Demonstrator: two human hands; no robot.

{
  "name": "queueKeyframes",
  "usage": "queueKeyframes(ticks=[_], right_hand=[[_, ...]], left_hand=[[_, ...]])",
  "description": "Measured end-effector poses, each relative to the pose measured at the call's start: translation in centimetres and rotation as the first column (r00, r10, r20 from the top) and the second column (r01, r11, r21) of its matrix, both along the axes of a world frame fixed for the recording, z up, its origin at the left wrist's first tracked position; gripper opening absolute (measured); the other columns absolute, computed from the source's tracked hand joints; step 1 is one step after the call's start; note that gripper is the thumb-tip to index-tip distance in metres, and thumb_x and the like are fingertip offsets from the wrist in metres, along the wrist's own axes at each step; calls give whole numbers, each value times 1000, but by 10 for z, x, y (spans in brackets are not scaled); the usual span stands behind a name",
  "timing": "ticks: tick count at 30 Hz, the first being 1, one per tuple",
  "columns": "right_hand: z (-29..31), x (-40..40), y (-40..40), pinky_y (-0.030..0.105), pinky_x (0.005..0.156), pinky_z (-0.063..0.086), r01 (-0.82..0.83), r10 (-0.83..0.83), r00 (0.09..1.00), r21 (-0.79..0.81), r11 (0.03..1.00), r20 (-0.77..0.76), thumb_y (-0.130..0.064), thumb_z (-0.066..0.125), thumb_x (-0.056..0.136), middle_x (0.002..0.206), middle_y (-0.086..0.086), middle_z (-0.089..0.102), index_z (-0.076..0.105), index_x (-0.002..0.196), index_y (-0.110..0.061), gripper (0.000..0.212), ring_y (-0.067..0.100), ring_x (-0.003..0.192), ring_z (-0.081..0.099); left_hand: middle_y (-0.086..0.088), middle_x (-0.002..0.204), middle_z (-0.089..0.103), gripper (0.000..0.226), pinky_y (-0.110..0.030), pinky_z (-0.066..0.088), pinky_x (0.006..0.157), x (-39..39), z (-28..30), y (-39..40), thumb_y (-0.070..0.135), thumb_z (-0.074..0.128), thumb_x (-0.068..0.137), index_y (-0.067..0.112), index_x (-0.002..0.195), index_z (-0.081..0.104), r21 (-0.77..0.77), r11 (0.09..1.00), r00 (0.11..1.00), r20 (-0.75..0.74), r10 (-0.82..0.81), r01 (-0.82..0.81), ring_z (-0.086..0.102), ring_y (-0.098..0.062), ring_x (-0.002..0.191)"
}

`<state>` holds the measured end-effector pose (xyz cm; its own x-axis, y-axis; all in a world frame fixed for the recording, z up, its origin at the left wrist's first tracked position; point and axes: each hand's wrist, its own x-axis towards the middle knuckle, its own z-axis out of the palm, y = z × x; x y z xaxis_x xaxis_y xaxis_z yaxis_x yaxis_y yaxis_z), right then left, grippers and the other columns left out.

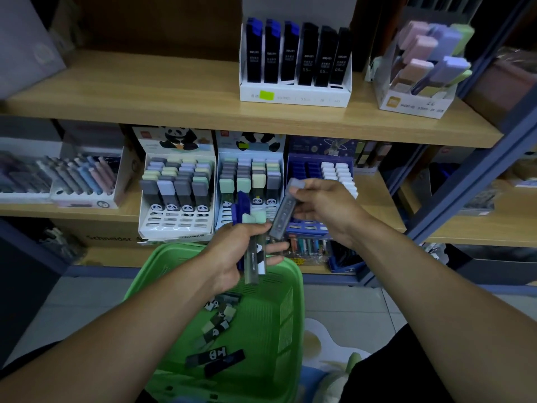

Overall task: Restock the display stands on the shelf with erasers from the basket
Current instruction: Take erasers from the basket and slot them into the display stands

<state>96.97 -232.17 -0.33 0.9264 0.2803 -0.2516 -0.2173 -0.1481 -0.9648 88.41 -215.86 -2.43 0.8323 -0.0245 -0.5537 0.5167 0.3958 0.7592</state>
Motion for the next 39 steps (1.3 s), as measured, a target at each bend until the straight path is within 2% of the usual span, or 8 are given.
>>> queueKeyframes(ticks=[6, 11, 15, 19, 24, 28, 34, 39], right_hand=[[-6, 2, 15, 29, 75, 61, 14, -14, 1000, 28, 1000, 15, -14, 62, 98, 96, 14, 71, 63, 103, -7, 8, 21, 77, 71], [-11, 3, 30, 35, 74, 63, -5, 10, 988, -31, 1000, 154, -6, 63, 96, 82, 7, 68, 62, 119, -9, 23, 21, 71, 70], [-12, 1, 42, 36, 72, 62, -63, 70, 980, -46, 997, 186, -8, 66, 95, 82, 8, 63, 65, 116, -12, 21, 27, 69, 70], [-6, 4, 43, 34, 70, 60, -168, 159, 977, 57, 984, 142, -12, 71, 90, 81, 8, 64, 64, 105, -10, 17, 24, 70, 67], [-3, 11, 31, 30, 78, 58, -337, 339, 940, 220, 915, 33, -20, 63, 88, 87, 8, 67, 64, 113, -12, 27, 20, 81, 70], [-12, 11, 35, 29, 74, 56, -196, 182, 975, 104, 975, 126, -30, 71, 81, 98, 18, 65, 71, 103, -10, 29, 14, 70, 64], [-11, 13, 38, 30, 72, 62, 27, -57, 961, 113, 993, 270, -17, 72, 89, 82, 6, 74, 73, 97, -10, 11, 16, 69, 69], [-18, 17, 31, 23, 77, 59, 143, -23, 849, -187, 972, 528, -20, 75, 89, 96, 0, 75, 74, 110, -14, 22, 12, 82, 72]], left_hand=[[-7, 102, 77, 18, -32, 63, 62, -6, -6, 19, 16, 59, 99, 5, 109, 70, 75, 993, 994, -39, 98, -95, 76, -25, 88], [-7, 97, 78, 15, -34, 63, 64, -5, -8, 31, 15, 59, 99, 7, 107, 69, 85, 988, 988, -70, 137, -131, 76, -25, 87], [-8, 86, 78, 15, -31, 62, 58, -5, -7, 34, 16, 65, 96, 5, 103, 73, 73, 985, 983, -90, 161, -155, 76, -20, 76], [-3, 72, 71, 17, -26, 56, 49, -1, -4, 39, 21, 64, 97, 6, 95, 72, 70, 977, 974, -94, 207, -201, 63, -13, 55], [-2, 66, 60, 15, -22, 47, 42, 0, 0, 46, 17, 53, 102, 9, 94, 64, 18, 984, 979, -99, 177, -176, 49, -13, 49], [-4, 66, 62, 21, -26, 46, 46, -3, -3, 44, 21, 46, 105, 14, 100, 65, 22, 984, 979, -98, 178, -177, 50, -15, 50], [-7, 69, 67, 35, -29, 53, 49, -2, -2, 40, 40, 64, 95, 8, 109, 65, -4, 976, 969, -120, 215, -217, 58, -19, 54], [-12, 80, 69, 28, -31, 56, 54, -4, -4, 46, 28, 57, 99, 5, 115, 61, -37, 970, 963, -134, 233, -240, 63, -23, 63]])
